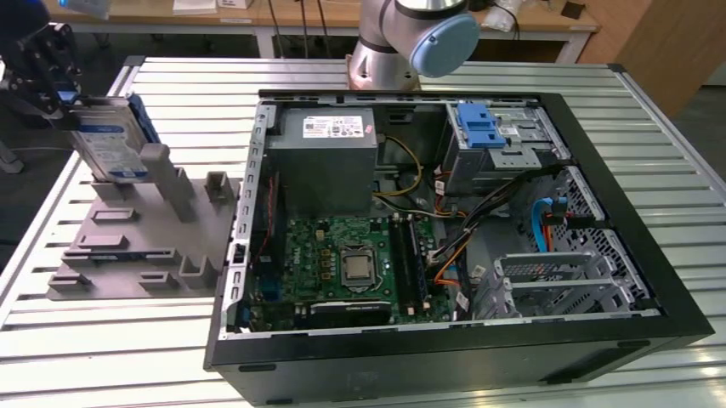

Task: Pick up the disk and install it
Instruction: 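Pick up the disk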

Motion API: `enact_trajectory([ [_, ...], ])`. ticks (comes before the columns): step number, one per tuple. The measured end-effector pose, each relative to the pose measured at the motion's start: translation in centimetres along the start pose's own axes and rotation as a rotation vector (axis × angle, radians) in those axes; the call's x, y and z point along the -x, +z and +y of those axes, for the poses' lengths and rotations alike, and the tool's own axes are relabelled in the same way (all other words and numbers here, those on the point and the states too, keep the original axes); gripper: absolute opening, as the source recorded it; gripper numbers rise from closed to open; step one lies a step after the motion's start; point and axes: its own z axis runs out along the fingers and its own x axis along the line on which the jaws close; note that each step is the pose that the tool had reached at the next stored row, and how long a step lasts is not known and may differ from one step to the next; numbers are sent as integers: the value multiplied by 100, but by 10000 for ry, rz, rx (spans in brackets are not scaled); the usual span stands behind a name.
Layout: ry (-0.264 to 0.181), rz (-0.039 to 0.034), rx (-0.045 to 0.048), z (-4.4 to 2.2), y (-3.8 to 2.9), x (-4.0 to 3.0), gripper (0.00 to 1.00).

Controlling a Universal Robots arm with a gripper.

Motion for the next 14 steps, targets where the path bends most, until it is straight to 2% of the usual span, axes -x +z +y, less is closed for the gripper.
enact_trajectory([
  [14, 0, 0, 0, 3, -107, 1, 36],
])
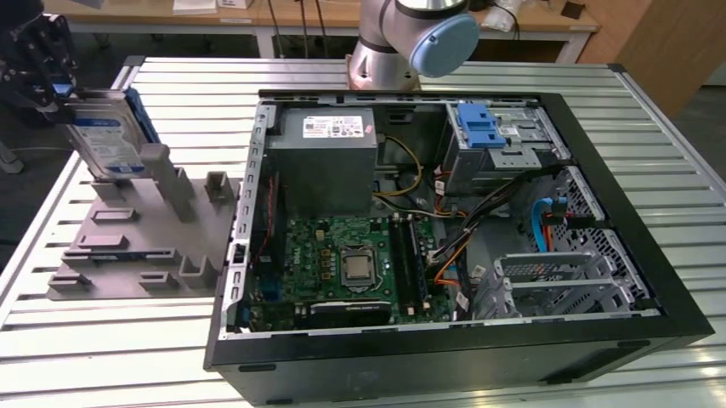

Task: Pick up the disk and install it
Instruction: 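Pick up the disk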

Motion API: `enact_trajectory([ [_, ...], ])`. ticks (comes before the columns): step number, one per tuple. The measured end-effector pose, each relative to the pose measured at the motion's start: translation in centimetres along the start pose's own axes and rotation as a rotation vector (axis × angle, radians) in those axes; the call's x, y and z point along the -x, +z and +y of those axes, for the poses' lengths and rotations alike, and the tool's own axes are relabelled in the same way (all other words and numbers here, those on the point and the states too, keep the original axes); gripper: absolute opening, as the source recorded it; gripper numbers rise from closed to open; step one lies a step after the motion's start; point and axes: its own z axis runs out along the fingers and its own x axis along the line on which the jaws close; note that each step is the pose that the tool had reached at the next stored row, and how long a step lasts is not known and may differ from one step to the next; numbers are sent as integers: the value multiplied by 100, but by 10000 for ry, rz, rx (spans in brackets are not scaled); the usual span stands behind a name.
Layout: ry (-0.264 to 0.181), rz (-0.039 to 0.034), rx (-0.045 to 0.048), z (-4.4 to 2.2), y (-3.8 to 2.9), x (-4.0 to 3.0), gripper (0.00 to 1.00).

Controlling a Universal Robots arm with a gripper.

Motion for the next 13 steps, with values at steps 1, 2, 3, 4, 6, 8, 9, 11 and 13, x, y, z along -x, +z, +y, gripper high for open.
enact_trajectory([
  [1, -1, 0, 0, 0, -11, 0, 36],
  [2, -1, 0, 0, 0, -21, 0, 36],
  [3, 0, 0, 1, 1, -31, 0, 36],
  [4, 0, 0, 0, 1, -41, 0, 36],
  [6, 0, -1, 0, 1, -62, 0, 36],
  [8, 0, 0, 0, 2, -86, 0, 36],
  [9, -1, 0, 0, 2, -99, 0, 36],
  [11, 0, 0, 0, 4, -161, 1, 36],
  [13, 0, 0, 0, 4, -183, 1, 36],
])
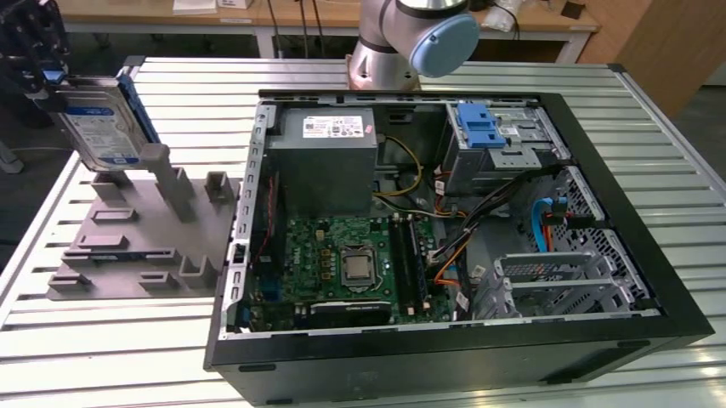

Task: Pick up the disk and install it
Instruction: 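Pick up the disk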

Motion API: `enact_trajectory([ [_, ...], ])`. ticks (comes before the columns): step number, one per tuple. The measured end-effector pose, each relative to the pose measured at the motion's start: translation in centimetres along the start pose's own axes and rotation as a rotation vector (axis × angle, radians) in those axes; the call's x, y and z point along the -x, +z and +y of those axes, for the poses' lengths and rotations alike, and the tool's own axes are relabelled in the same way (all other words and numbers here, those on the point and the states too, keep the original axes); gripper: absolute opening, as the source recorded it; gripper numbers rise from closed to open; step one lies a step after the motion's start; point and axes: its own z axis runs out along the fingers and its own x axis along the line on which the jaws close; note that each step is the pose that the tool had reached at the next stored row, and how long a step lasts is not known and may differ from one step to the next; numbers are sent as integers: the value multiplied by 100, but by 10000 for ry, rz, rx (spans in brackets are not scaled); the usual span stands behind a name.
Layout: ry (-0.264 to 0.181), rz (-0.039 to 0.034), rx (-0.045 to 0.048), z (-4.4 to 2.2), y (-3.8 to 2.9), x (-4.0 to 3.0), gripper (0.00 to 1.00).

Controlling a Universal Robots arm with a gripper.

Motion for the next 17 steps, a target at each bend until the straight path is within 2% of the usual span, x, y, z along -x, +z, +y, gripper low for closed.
enact_trajectory([
  [17, 0, -5, 0, 4, -168, 1, 36],
])
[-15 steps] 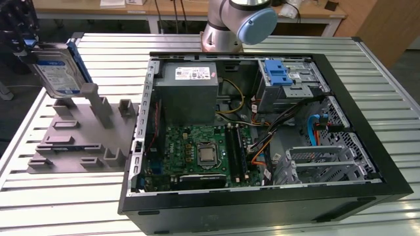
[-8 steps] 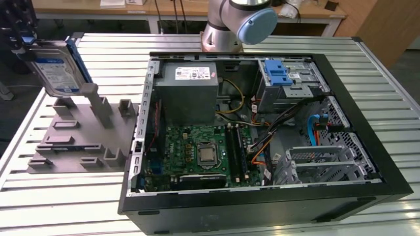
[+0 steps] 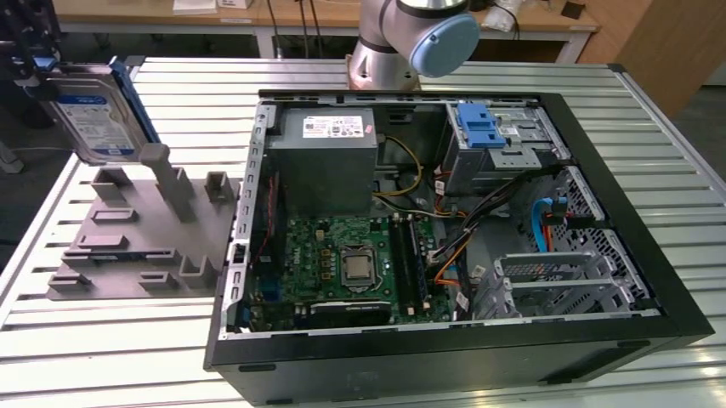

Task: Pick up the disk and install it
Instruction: 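Pick up the disk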

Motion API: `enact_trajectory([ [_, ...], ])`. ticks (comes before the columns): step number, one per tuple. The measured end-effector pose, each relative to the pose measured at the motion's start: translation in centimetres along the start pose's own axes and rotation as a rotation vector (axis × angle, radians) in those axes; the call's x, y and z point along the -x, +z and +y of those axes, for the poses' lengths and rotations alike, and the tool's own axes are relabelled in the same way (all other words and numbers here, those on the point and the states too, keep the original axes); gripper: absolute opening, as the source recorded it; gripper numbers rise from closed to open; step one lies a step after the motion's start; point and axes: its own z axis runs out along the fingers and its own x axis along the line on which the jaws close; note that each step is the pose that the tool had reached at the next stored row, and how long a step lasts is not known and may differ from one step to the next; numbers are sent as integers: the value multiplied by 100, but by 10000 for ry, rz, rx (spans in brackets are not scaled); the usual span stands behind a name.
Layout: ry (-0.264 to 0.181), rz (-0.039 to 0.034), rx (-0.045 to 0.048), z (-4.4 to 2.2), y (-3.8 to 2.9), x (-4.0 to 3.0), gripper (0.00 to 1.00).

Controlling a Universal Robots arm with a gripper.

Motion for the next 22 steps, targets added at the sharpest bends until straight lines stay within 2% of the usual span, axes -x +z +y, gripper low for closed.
enact_trajectory([
  [22, 0, -1, 0, 4, -168, 1, 36],
])
